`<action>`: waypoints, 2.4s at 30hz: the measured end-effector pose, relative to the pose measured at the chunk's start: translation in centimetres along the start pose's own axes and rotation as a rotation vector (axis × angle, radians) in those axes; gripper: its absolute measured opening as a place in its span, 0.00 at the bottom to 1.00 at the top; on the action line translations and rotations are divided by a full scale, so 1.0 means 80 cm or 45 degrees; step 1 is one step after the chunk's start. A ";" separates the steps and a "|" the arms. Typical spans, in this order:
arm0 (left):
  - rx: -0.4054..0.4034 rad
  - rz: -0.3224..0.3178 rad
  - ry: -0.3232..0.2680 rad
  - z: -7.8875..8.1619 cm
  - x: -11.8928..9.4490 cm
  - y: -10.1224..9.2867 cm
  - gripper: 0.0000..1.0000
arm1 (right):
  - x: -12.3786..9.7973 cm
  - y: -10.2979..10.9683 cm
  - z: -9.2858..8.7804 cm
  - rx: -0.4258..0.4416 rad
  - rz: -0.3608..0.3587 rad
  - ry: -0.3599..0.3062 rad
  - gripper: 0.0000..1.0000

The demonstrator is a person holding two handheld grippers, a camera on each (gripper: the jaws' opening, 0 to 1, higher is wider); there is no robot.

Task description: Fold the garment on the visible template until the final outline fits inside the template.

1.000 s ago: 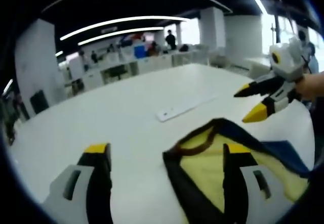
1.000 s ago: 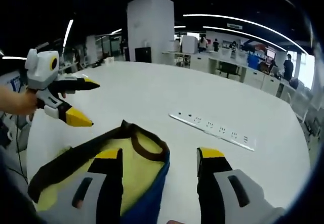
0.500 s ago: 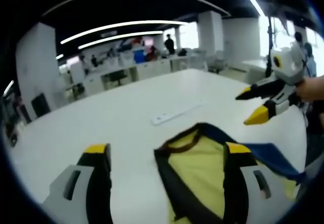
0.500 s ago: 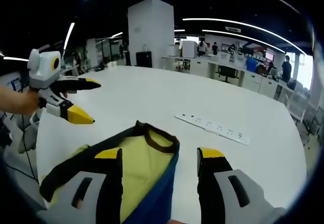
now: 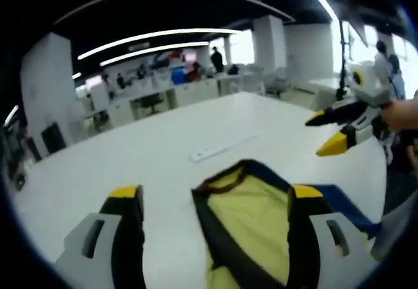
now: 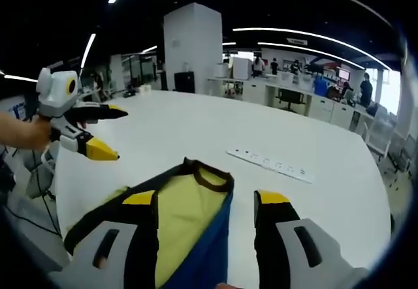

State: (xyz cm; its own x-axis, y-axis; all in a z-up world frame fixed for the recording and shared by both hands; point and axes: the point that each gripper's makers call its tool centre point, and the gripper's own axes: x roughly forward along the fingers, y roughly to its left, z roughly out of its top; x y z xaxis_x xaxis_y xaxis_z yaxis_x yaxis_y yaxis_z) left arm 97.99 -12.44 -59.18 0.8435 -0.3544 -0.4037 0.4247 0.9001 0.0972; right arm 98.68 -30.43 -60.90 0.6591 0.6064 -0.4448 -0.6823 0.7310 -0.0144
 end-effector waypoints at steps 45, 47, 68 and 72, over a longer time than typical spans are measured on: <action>-0.074 -0.056 0.024 -0.036 -0.089 -0.040 0.83 | -0.102 0.084 -0.062 0.018 0.012 0.051 0.59; -0.080 -0.054 0.027 -0.040 -0.092 -0.040 0.83 | -0.104 0.083 -0.070 0.022 0.009 0.065 0.59; -0.194 -0.039 0.154 -0.123 -0.111 -0.048 0.83 | -0.121 0.100 -0.146 0.125 0.020 0.204 0.58; -0.211 -0.029 0.165 -0.131 -0.115 -0.046 0.83 | -0.122 0.102 -0.151 0.130 0.025 0.221 0.57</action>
State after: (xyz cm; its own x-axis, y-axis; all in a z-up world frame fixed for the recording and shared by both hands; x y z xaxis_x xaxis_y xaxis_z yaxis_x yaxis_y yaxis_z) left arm 85.22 -9.82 -65.32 0.7804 -0.3492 -0.5187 0.3740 0.9255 -0.0602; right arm 82.83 -34.14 -67.51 0.5753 0.5641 -0.5923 -0.6532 0.7527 0.0824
